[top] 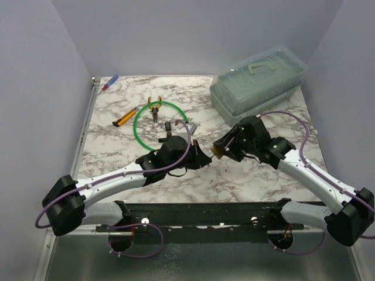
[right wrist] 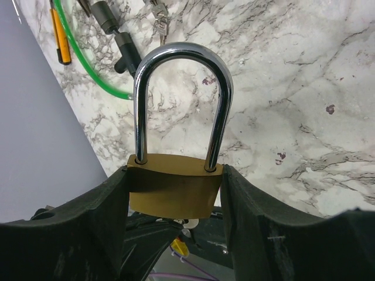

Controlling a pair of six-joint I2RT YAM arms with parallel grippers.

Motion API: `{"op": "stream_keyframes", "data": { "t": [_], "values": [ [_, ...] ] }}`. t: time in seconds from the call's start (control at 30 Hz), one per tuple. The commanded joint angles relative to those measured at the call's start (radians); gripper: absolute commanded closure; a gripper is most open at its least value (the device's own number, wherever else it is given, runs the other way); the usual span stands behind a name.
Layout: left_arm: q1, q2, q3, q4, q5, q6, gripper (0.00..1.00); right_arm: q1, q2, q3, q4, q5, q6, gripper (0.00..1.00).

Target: Unlock with the key

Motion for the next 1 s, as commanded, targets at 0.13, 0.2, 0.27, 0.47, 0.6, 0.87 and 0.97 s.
{"op": "stream_keyframes", "data": {
  "t": [0.13, 0.2, 0.27, 0.47, 0.6, 0.87, 0.97],
  "values": [
    [-0.005, 0.018, 0.045, 0.009, -0.006, -0.012, 1.0, 0.005, -0.021, -0.003, -0.002, 0.076, -0.002, 1.0],
    [-0.005, 0.023, 0.047, 0.009, -0.006, -0.012, 1.0, 0.005, -0.024, -0.005, -0.011, 0.087, 0.0, 1.0],
    [-0.005, 0.026, 0.049, 0.009, -0.005, -0.014, 1.0, 0.005, -0.025, -0.007, -0.017, 0.099, 0.001, 1.0],
    [-0.005, 0.041, 0.06, 0.009, -0.005, -0.019, 1.0, 0.008, -0.027, -0.011, -0.02, 0.117, -0.003, 1.0],
    [-0.005, 0.052, 0.066, 0.009, -0.002, -0.021, 1.0, 0.011, -0.027, -0.014, -0.014, 0.118, -0.006, 1.0],
    [-0.005, 0.05, 0.049, 0.011, 0.013, -0.024, 1.0, 0.011, -0.034, 0.006, -0.028, 0.13, 0.013, 1.0],
    [-0.005, 0.033, 0.028, 0.015, 0.011, -0.029, 1.0, 0.011, -0.033, 0.019, -0.031, 0.123, 0.015, 1.0]
  ]
}}
